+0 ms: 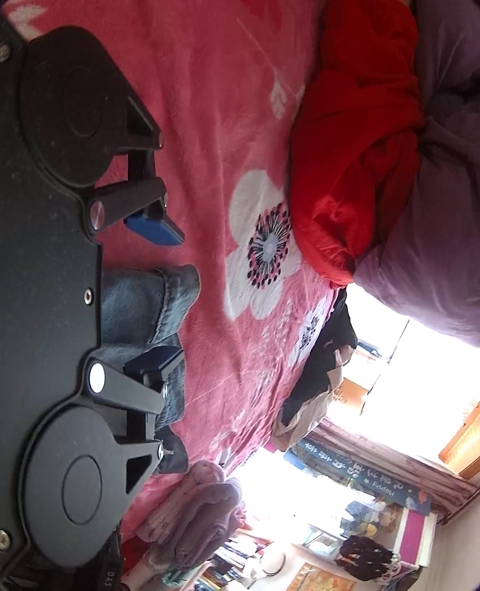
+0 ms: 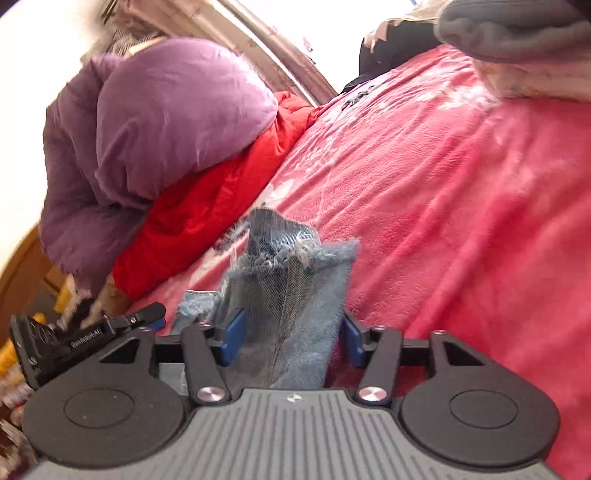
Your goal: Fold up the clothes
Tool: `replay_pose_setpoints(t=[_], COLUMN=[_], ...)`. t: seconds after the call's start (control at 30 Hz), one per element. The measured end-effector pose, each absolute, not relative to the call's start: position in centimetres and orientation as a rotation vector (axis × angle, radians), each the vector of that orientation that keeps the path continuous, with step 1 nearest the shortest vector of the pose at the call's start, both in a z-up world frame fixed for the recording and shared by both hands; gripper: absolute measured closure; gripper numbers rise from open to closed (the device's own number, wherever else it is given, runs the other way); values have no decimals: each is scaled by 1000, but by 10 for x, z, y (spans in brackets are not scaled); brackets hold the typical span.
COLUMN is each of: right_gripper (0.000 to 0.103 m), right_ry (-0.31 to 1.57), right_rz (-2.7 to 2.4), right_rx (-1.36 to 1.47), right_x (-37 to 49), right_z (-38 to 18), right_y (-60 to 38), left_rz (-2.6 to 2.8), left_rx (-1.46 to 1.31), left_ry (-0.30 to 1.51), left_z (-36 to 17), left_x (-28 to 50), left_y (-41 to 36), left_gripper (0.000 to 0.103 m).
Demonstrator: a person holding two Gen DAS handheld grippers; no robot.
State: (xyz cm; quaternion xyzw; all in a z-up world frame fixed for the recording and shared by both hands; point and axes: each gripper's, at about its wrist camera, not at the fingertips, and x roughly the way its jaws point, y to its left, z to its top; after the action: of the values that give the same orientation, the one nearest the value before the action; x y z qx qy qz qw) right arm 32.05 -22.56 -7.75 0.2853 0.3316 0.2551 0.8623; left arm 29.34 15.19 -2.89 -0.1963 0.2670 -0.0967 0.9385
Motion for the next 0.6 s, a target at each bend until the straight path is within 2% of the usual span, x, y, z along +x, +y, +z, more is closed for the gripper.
replay_pose_setpoints(t=[0.07,0.33,0.4,0.47,0.53,0.6], right_gripper=[35,35,39,50,55,56], right_ry=[680,671,667,667,672,678], right_rz=[511,499,530,546,549,533], right_rx=[603,609,602,610,623,595], right_x=[310,260,241,222,203,186], right_z=[-70,-57,-54,-52,-53,-52], right_y=[-237,-252,-248,-248,-247,-247], left_rz=[-184,-231,-258,-275,-285,-296], left_rx=[-431,-503,-509,-480,-446,-449], left_ry=[537,603,622,637,642,649], left_z=[-22,-14,-16,-17,-17,-21], left_x=[279,225,214,209,211,219], left_y=[157,146,140,134,129,129], left_gripper=[44,44,44,44,45,45])
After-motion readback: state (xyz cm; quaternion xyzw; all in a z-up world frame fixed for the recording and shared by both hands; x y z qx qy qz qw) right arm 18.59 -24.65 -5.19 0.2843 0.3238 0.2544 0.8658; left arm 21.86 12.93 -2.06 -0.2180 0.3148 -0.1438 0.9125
